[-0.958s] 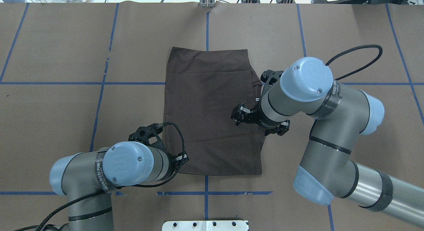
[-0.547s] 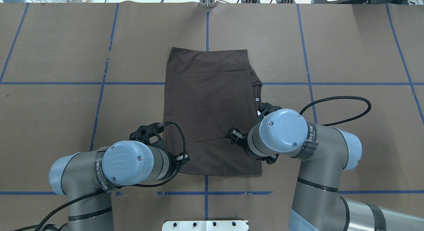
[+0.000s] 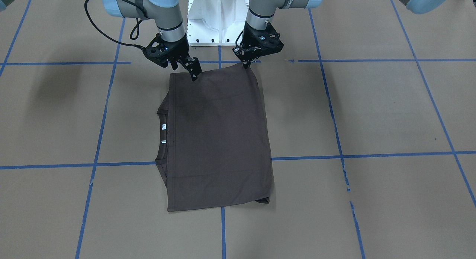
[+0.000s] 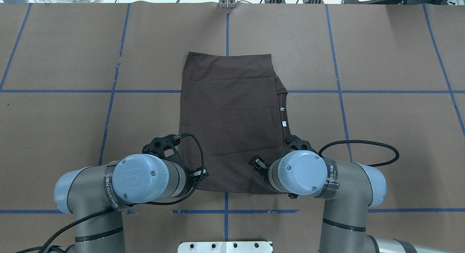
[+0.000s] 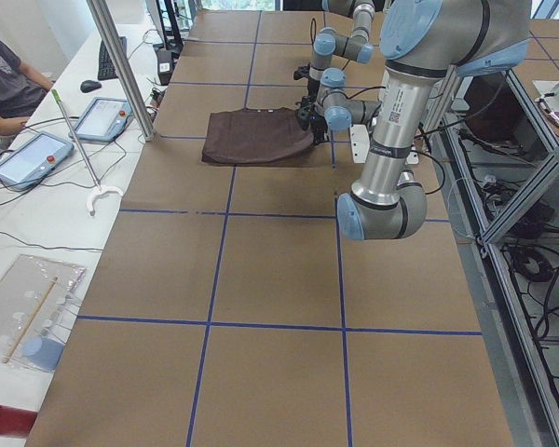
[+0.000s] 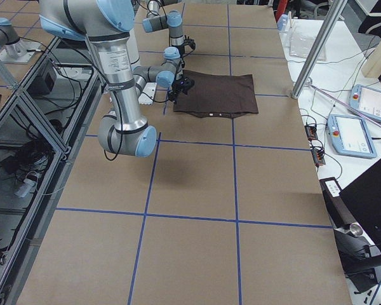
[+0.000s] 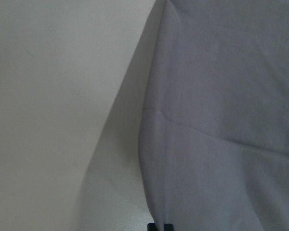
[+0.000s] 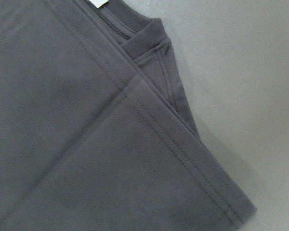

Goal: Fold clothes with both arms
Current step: 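Lower both grippers to the shirt edge nearest the robot and grasp it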

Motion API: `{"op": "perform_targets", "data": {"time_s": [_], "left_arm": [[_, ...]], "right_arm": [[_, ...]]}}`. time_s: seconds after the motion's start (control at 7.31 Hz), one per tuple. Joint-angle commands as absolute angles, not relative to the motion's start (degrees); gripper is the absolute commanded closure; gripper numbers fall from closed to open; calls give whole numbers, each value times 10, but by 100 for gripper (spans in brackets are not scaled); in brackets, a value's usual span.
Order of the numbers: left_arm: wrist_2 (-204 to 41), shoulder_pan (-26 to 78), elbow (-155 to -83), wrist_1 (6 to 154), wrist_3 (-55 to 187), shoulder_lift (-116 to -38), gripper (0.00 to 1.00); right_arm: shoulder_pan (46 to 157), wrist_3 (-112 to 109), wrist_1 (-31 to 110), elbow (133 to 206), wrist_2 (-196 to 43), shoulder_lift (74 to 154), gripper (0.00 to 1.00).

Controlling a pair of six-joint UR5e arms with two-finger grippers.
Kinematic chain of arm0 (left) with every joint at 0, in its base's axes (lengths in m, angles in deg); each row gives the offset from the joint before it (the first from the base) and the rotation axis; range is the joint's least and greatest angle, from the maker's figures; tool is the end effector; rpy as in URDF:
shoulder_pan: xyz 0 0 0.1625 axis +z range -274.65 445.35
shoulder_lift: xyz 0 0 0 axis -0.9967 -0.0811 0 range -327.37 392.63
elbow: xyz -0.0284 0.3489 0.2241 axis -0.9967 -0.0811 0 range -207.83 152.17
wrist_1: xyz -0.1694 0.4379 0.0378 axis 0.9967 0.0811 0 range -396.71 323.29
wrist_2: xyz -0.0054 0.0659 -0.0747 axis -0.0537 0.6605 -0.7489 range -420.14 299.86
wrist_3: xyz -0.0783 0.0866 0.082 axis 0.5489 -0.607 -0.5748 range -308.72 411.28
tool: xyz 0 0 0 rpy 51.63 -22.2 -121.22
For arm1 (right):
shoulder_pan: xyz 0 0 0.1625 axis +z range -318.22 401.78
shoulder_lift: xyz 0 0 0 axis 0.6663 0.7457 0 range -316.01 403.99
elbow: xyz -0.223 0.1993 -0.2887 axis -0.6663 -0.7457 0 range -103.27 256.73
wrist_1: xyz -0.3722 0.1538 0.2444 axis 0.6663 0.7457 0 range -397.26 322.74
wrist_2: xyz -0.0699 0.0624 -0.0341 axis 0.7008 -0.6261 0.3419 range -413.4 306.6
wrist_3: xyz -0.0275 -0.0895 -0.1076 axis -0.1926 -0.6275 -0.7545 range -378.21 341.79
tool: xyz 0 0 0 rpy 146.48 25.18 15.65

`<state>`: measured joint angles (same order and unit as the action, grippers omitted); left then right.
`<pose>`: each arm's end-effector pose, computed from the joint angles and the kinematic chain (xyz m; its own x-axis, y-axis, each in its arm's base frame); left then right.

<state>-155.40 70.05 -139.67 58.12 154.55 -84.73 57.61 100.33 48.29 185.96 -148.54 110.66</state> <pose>0.6046 -0.2901 0.1924 0.5076 -0.3758 -0.7753 0.3162 0.9183 -0.2381 -0.6111 -0.2985 0.2626 0.4767 0.6297 0.6134 -0.4967 0.7686 -0.4031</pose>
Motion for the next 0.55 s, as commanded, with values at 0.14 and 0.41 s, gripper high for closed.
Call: {"op": "perform_targets", "data": {"time_s": [0.14, 0.41], "left_arm": [[-1553, 701, -1397, 582, 1546, -849, 100], [-1553, 700, -1397, 581, 1546, -850, 100]], "right_arm": [[572, 1004, 483, 1833, -1481, 1106, 0], [572, 1004, 489, 1831, -1483, 1108, 0]]}}
